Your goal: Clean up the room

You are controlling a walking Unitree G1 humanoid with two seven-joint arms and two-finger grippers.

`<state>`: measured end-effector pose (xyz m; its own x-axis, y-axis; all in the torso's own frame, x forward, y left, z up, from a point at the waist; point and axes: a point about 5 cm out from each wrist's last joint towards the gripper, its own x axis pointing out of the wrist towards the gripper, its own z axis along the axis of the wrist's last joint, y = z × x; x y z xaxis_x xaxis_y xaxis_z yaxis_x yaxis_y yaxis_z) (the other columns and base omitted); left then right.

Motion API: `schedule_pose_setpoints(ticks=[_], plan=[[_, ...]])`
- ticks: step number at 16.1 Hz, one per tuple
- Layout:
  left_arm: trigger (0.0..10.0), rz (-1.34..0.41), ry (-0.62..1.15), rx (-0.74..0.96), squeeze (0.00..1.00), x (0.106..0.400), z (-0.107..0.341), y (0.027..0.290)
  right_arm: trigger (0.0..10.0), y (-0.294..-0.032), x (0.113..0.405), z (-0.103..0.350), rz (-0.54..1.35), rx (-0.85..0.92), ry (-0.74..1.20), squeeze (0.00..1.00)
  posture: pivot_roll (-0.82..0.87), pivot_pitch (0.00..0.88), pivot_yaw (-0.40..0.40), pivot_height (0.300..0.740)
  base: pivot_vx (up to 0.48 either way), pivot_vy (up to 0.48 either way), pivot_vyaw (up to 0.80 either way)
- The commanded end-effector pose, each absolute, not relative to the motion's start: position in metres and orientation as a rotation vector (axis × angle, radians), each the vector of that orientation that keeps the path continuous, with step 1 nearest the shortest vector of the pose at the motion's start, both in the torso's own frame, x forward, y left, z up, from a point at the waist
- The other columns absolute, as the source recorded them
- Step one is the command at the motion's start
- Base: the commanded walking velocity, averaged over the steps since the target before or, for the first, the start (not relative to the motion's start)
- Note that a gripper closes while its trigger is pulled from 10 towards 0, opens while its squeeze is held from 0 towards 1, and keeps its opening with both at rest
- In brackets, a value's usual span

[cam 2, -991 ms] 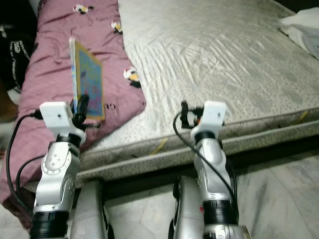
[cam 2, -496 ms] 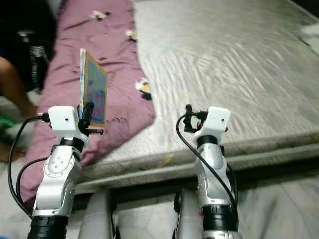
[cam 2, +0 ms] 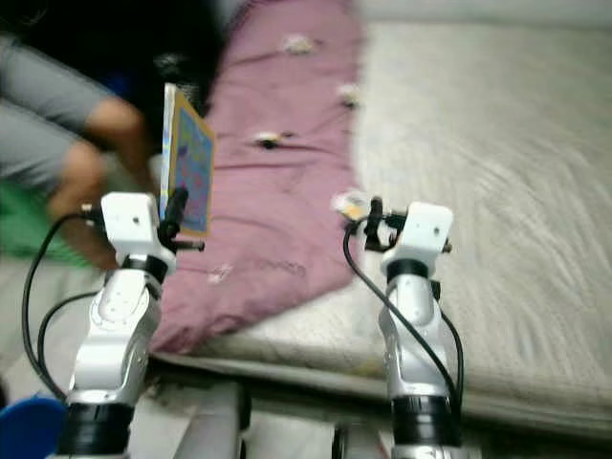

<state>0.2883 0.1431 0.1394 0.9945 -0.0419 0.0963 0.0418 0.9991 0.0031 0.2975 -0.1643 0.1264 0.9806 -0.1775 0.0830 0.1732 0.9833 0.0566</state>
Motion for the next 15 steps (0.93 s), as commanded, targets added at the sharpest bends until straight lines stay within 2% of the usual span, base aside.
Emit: schedule_pose_setpoints(ticks=[1, 5, 12, 15], plan=[[10.0, -0.028, -0.111, 0.012, 0.00, 0.288, 0.143, 0.146, 10.0, -0.165, 0.298, 0.128, -0.190, 0.041, -0.095, 0.00, 0.00, 0.000, 0.057, 0.734, 0.000, 0.000, 0.00], [10.0, 0.036, -0.036, 0.044, 0.00, 0.288, 0.131, 0.148, 10.0, -0.166, 0.296, 0.125, -0.196, 0.029, -0.086, 0.00, -0.01, 0.000, 0.055, 0.740, 0.000, 0.000, 0.00], [10.0, 0.024, -0.018, 0.047, 0.00, 0.291, 0.129, 0.144, 10.0, -0.170, 0.296, 0.125, -0.212, 0.012, -0.082, 0.00, -0.01, 0.000, 0.049, 0.740, 0.000, 0.000, 0.00], [10.0, 0.047, 0.037, 0.022, 0.00, 0.284, 0.115, 0.151, 10.0, -0.170, 0.295, 0.117, -0.195, 0.009, -0.054, 0.00, -0.01, 0.000, 0.053, 0.740, 0.000, 0.000, 0.00]])
